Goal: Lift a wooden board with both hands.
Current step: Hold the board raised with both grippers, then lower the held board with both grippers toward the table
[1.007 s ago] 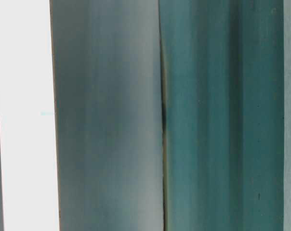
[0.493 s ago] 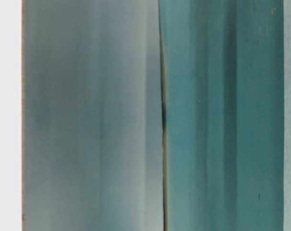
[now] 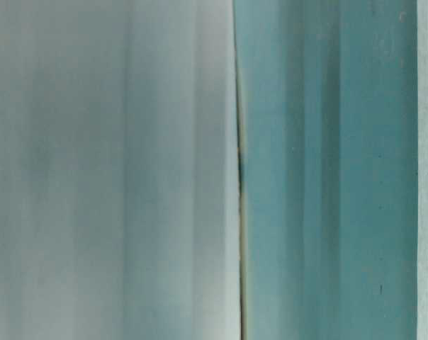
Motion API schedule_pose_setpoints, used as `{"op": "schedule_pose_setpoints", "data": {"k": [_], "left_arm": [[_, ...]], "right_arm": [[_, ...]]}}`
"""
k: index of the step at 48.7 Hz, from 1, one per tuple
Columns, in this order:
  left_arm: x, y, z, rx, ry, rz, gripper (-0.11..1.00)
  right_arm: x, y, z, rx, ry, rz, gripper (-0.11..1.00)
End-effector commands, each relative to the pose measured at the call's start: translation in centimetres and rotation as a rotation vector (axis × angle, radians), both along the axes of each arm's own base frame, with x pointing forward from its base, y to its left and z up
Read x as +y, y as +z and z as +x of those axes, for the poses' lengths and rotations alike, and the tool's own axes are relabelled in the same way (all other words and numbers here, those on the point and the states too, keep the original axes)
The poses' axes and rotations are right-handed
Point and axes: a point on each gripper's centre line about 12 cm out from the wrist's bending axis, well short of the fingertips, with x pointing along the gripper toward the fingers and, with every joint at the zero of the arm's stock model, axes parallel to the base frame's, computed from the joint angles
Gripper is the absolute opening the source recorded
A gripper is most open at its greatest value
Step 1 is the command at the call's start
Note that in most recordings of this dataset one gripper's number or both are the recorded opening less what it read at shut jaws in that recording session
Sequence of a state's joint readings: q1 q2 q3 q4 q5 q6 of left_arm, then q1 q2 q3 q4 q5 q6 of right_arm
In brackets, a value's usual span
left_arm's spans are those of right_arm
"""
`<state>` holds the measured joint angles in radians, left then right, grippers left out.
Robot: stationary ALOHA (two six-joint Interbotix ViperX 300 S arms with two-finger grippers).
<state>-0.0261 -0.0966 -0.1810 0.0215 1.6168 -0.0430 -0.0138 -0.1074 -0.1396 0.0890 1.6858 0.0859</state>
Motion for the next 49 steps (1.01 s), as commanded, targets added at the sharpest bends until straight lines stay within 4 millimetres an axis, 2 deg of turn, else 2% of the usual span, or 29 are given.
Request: {"op": "schedule_pose_setpoints", "data": {"k": [1, 28, 49], "left_arm": [[0.31, 2.25, 0.34, -0.078, 0.003, 0.004, 0.17], [0.47, 2.80, 0.37, -0.072, -0.009, 0.009, 0.17], [0.53, 2.83, 0.25, -0.067, -0.006, 0.009, 0.17]], "right_arm": [[-0.11, 1.45, 0.48, -0.062, -0.027, 0.003, 0.21], [-0.20, 2.28, 0.50, -0.082, -0.030, 0.000, 0.21], [-0.20, 2.02, 0.61, -0.073, -0.032, 0.000, 0.21]]}}
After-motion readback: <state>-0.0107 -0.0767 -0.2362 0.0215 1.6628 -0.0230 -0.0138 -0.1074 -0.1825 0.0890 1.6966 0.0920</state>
